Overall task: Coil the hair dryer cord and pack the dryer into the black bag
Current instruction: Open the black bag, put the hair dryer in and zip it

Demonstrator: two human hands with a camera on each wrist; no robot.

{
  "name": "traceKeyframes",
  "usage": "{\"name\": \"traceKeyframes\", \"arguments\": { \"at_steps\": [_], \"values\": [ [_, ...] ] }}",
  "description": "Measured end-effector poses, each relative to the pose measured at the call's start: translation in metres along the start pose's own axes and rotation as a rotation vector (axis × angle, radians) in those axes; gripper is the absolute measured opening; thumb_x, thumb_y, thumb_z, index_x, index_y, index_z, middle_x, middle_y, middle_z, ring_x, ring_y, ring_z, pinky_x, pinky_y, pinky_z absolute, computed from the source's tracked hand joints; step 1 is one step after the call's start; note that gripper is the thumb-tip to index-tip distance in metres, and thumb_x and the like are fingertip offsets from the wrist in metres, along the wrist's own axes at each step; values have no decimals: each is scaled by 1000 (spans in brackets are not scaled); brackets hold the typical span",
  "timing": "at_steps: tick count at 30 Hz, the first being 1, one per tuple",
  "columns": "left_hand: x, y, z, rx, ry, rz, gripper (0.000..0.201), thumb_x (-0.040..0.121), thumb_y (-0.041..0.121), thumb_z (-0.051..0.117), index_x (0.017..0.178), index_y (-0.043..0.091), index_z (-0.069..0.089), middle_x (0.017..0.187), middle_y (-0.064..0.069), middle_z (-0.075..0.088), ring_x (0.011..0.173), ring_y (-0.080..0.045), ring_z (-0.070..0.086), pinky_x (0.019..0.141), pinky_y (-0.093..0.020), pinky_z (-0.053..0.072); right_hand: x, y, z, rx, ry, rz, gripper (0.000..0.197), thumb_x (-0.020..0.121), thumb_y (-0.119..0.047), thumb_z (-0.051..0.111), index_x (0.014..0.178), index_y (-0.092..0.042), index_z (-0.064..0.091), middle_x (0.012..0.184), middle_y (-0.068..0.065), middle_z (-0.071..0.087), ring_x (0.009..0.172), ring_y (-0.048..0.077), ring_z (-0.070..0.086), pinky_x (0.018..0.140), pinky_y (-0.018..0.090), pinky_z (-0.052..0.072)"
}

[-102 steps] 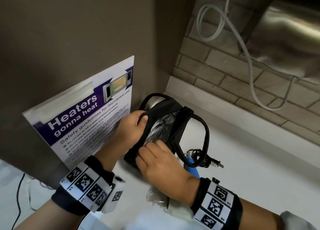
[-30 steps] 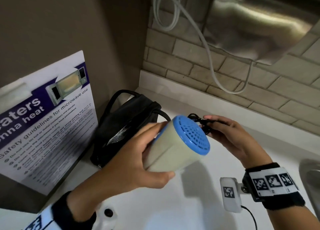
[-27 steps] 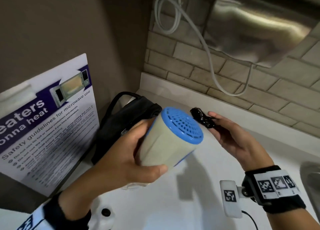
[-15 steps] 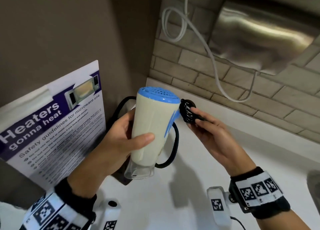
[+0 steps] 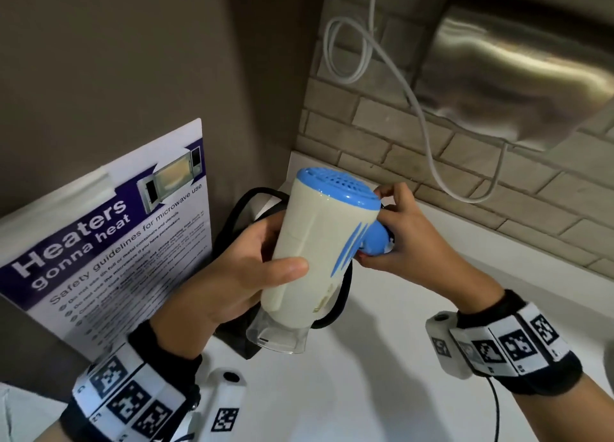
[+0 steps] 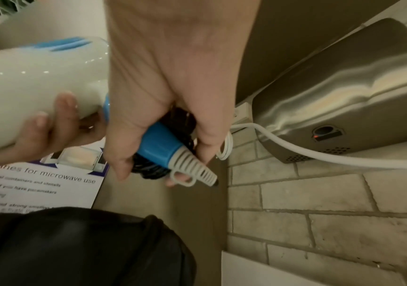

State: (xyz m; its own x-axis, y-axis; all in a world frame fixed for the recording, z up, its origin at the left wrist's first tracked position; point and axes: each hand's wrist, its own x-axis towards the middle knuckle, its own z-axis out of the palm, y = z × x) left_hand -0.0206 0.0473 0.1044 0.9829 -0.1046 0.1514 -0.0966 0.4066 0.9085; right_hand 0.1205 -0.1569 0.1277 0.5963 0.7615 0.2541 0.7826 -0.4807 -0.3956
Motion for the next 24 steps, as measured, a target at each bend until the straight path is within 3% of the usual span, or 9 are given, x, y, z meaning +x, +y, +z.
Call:
{"name": "traceKeyframes", "arguments": {
  "at_steps": [4, 8, 11, 13, 15, 17, 19, 21, 24],
  "values": [
    [1, 6, -10, 22, 16, -19, 91, 49, 45, 88, 126, 11, 53, 123, -25, 61, 113, -39, 60, 91, -47, 53, 0, -4, -9, 161, -58, -13, 37, 58, -35, 87, 90, -24, 72, 117, 0, 50, 115, 6, 50, 85, 19, 47],
    [0, 7, -21, 142, 123, 121, 52, 54, 49, 84, 101, 31, 70, 104, 6, 74, 100, -9, 68, 80, -22, 55, 1, -1, -18, 114, -2, -45, 43, 54, -46, 80, 89, -24, 73, 114, -3, 57, 109, -7, 50, 86, 4, 38],
    [-1, -5, -39, 598, 350, 242, 35, 76, 51, 64, 106, 32, 65, 109, 8, 68, 107, -1, 61, 92, -24, 50, 4, 4, -24, -3, 70, -55, 52, 52, -48, 79, 90, -11, 73, 115, 6, 58, 111, -5, 47, 87, -2, 32],
    [-4, -18, -52, 941, 586, 263, 36, 82, 49, 52, 108, 28, 64, 110, 11, 60, 108, 1, 55, 96, -15, 44, 7, 1, -28, -26, 116, -55, 54, 52, -47, 79, 90, -9, 73, 116, 10, 58, 111, 0, 47, 89, -2, 32],
    [-7, -33, -63, 1127, 712, 247, 38, 83, 38, 60, 116, 17, 61, 115, 1, 57, 109, -9, 54, 93, -9, 36, 11, -3, -33, -38, 171, -71, 54, 53, -47, 79, 92, -10, 74, 118, 11, 57, 110, 5, 49, 90, 0, 32],
    [-11, -47, -73, 1250, 708, 108, 47, 82, 29, 68, 124, 12, 54, 118, -8, 56, 110, -21, 54, 93, -22, 40, 16, -9, -38, -32, 254, -74, 53, 55, -44, 81, 96, -11, 74, 120, 10, 56, 111, 6, 50, 92, 2, 33],
    [-11, -54, -76, 1214, 694, -101, 43, 82, 35, 67, 117, 12, 56, 106, -11, 63, 100, -25, 59, 86, -38, 49, 24, -14, -41, -37, 357, -96, 50, 58, -39, 83, 97, -9, 73, 122, 11, 56, 112, 6, 49, 93, 4, 35],
    [-11, -55, -73, 1192, 674, -159, 32, 86, 42, 60, 97, 11, 57, 79, -11, 64, 78, -27, 62, 71, -39, 49, 33, -18, -40, -88, 441, -156, 43, 63, -34, 84, 95, -8, 72, 123, 15, 54, 115, 11, 49, 94, 10, 37],
    [-11, -51, -69, 1088, 670, -122, 27, 91, 35, 53, 105, 12, 57, 70, -8, 61, 70, -27, 60, 67, -35, 45, 46, -19, -32, -231, 419, -275, 27, 73, -25, 81, 90, -8, 71, 129, 20, 50, 119, 27, 51, 95, 29, 44]
  ]
}}
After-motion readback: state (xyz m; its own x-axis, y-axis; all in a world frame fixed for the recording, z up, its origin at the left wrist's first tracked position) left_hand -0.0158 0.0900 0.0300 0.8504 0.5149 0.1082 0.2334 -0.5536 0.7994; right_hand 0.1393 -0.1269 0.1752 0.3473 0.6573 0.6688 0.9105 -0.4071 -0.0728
